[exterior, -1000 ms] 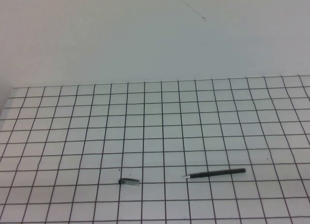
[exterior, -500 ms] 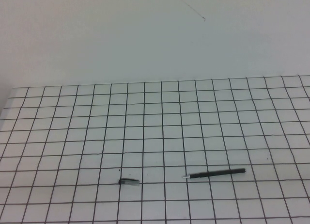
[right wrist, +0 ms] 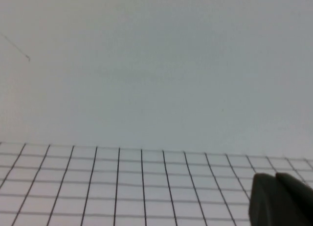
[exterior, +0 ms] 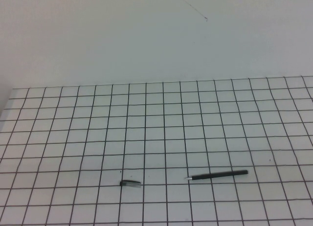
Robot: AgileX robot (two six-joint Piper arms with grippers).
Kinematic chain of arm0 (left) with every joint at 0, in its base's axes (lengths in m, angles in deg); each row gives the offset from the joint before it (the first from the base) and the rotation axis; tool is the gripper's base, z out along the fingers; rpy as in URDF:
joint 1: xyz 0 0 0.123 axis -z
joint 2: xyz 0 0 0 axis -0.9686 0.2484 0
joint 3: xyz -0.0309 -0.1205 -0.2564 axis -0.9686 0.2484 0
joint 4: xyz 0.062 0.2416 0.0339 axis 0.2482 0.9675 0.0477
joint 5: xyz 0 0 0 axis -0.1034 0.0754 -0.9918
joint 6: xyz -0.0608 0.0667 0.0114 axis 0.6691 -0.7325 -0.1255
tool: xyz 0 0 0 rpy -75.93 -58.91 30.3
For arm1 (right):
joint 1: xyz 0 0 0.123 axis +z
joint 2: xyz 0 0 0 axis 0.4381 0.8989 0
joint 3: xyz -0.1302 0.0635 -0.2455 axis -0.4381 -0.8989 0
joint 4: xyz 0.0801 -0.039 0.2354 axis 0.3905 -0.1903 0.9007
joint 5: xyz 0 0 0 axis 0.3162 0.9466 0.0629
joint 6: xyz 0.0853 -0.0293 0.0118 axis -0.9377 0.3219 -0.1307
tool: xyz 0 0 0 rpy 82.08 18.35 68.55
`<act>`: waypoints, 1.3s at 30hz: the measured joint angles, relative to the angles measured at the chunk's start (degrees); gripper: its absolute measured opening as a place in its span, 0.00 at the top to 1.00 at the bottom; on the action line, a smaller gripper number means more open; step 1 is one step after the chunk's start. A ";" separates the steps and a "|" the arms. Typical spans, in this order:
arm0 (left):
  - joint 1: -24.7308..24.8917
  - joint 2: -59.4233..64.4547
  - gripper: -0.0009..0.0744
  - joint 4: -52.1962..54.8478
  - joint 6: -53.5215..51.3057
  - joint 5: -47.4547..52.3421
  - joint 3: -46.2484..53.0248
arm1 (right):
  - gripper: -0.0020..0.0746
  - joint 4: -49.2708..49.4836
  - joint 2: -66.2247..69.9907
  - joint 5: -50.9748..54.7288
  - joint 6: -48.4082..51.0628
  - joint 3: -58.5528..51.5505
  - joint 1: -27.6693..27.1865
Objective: Cap the pen
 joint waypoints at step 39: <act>0.00 65.14 0.52 -46.51 -58.00 45.86 -40.58 | 0.98 18.61 13.77 12.14 17.40 2.34 0.12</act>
